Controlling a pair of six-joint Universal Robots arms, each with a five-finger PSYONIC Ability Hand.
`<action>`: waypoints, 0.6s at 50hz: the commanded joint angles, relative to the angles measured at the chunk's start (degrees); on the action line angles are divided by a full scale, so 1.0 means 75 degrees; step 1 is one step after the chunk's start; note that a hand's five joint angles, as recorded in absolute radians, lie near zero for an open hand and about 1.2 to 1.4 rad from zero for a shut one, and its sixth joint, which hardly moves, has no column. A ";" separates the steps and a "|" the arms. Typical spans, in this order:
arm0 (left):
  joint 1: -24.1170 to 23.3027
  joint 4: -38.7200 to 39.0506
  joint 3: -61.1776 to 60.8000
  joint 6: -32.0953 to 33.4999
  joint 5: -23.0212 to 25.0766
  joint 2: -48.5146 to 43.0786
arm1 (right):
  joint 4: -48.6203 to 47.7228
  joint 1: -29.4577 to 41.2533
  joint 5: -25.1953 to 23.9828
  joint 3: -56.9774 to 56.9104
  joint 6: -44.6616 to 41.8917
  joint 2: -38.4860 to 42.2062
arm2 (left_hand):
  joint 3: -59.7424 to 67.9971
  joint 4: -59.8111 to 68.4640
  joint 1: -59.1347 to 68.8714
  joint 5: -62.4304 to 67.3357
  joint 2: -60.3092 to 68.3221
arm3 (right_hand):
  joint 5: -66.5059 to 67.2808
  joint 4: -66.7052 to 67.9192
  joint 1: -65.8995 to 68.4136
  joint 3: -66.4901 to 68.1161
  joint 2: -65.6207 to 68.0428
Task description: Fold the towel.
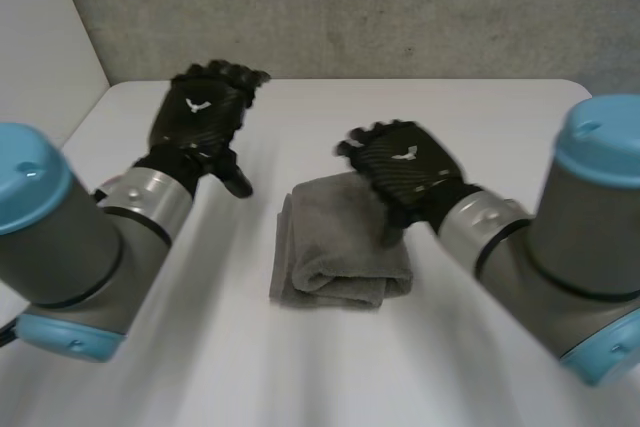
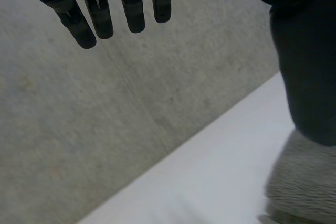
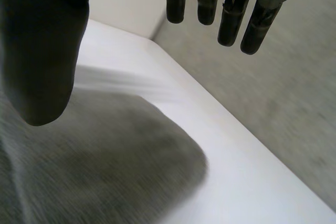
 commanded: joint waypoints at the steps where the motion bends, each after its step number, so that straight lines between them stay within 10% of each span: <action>1: -0.0813 -0.1218 0.1100 -0.0825 -0.0445 -0.1203 | 0.0371 -0.1012 -0.0004 0.0230 0.0211 -0.0110 | -0.0262 -0.0410 -0.0441 -0.1437 -0.0391 | -0.0438 -0.0572 -0.0453 -0.0484 -0.0500; 30: -0.1647 -0.2651 0.2238 -0.1319 -0.1617 -0.3162 | 0.0583 -0.1142 -0.0555 -0.0755 0.0985 0.2257 | -0.0217 -0.0365 -0.0396 -0.1392 -0.0346 | -0.0438 -0.0572 -0.0453 -0.0484 -0.0500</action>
